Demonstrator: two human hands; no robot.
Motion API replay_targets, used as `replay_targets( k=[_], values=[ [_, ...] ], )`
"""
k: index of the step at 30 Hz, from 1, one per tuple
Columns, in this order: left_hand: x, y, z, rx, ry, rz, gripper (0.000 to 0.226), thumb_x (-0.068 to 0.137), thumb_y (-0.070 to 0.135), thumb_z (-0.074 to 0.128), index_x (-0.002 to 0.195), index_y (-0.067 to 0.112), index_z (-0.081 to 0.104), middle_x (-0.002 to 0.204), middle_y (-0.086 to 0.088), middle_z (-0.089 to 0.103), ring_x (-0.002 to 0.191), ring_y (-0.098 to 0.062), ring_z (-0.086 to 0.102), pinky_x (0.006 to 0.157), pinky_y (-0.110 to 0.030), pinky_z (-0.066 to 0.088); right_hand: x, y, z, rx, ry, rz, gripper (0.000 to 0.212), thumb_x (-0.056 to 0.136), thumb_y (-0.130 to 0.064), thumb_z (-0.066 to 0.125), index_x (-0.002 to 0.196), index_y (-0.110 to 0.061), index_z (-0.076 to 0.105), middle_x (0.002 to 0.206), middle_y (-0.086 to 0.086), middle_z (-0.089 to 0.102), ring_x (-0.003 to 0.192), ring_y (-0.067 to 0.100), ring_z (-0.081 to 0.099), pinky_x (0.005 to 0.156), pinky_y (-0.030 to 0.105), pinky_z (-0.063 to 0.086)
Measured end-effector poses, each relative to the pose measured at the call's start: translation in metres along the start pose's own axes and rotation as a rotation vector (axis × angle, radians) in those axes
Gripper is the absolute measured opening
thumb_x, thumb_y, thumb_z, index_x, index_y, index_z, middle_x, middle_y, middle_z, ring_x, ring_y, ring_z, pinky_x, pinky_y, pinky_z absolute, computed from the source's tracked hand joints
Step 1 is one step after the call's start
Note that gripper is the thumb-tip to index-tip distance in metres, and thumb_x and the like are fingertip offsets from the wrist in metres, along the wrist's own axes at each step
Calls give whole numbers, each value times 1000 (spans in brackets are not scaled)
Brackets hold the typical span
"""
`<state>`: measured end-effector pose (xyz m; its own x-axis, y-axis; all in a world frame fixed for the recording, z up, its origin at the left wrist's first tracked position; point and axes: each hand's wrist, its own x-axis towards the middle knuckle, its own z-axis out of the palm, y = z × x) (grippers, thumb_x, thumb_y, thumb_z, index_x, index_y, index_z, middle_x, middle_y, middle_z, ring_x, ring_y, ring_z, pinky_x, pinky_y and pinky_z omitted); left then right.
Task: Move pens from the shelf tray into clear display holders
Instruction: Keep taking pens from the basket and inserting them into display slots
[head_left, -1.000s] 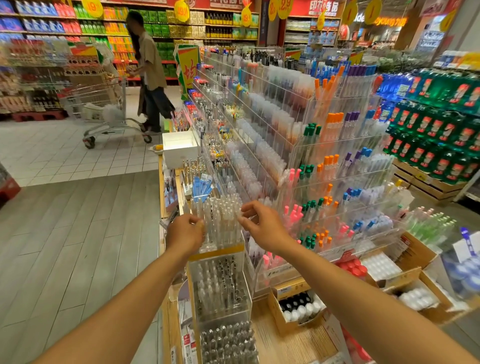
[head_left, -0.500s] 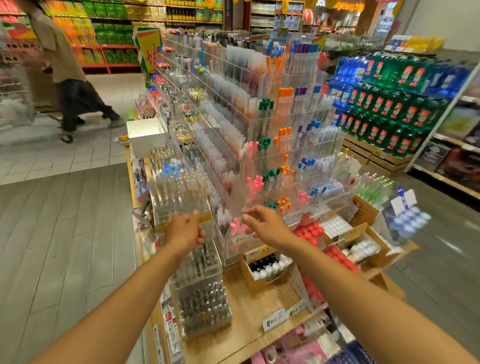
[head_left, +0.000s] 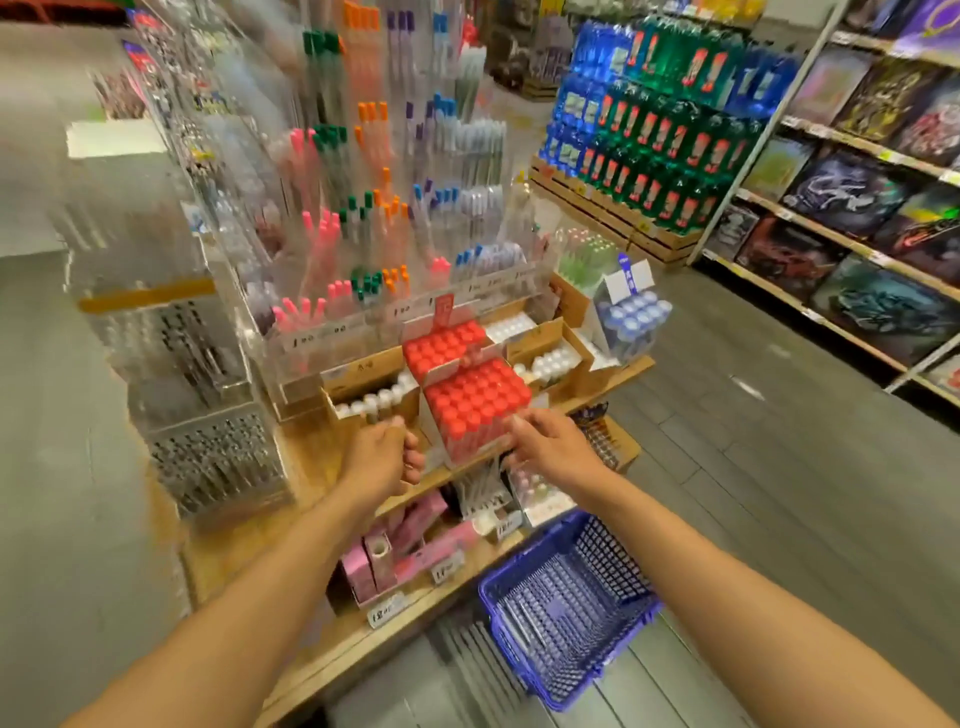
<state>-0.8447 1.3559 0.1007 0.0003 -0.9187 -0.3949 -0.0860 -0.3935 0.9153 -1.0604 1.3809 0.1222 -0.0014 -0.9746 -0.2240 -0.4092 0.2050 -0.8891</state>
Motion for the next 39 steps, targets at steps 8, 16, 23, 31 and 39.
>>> replay_targets(
  k=[8,16,23,31,39],
  values=[
    [-37,-135,102,-8,-83,-172,33,107,30,38,90,9,57,63,-7,59,49,-15,52,46,-23,37,-62,166,-38,42,2,218,18,102,-23,48,98,-9,60,90,3,67,63,11,59,57,21,45],
    [43,-273,169,72,-84,-302,21,102,20,42,90,11,56,69,-8,61,56,-17,53,49,-24,41,-34,356,-8,66,27,390,13,97,-7,54,87,-16,56,87,12,62,65,16,55,56,18,41],
    [155,-412,218,41,-54,-328,19,101,15,41,90,12,56,75,-8,60,61,-18,52,55,-25,42,36,551,56,-7,-49,481,31,92,6,52,68,-14,52,65,4,49,54,10,46,54,21,39],
    [240,-525,270,7,-66,-277,31,105,33,43,89,13,59,75,-5,62,63,-16,55,60,-27,44,101,726,114,-235,-207,578,12,90,-6,53,80,-6,61,75,11,60,65,20,58,47,15,42],
    [279,-579,300,-22,-56,-244,32,105,34,44,86,14,59,67,-1,61,56,-13,52,52,-22,42,160,823,160,-506,-336,563,19,94,-16,51,100,-6,67,95,16,61,92,28,61,74,26,43]
  ],
)
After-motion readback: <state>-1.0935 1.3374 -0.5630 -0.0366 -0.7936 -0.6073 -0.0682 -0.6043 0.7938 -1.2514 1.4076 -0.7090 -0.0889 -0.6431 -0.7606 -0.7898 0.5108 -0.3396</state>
